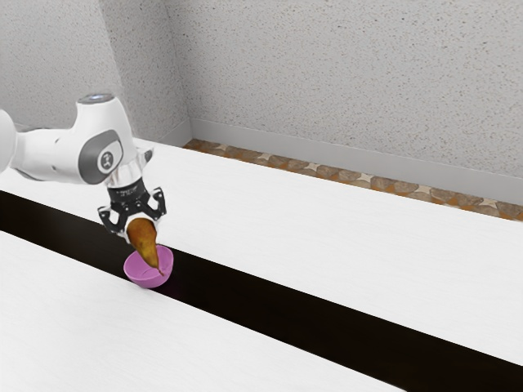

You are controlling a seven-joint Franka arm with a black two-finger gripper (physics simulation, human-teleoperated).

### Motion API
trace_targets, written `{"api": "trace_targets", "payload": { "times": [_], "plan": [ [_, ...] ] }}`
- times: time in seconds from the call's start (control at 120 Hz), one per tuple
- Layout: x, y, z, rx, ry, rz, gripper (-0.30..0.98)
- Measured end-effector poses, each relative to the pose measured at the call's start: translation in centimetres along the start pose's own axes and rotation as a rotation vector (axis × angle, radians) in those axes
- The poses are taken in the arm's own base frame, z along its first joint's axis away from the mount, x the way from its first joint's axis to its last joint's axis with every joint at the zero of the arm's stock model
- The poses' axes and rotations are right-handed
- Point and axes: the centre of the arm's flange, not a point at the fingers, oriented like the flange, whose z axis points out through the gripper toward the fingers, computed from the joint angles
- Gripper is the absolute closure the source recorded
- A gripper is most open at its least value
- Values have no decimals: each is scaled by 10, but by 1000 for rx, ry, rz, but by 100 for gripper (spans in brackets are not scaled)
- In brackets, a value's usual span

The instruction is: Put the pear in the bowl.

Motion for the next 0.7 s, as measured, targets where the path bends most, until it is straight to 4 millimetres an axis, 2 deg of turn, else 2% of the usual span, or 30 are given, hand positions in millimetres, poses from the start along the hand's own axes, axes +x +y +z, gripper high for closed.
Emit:
{"api": "trace_targets", "payload": {
  "times": [0.133, 0.342, 0.617, 0.7],
  "plan": [
    [-1, 2, 13, 18, -15, 1, 32],
    [-8, 6, 15, 26, -24, 13, 32],
    [-9, 6, 17, 29, -36, 12, 11],
    [-16, 13, 5, 13, -23, 32, 8]
  ]
}}
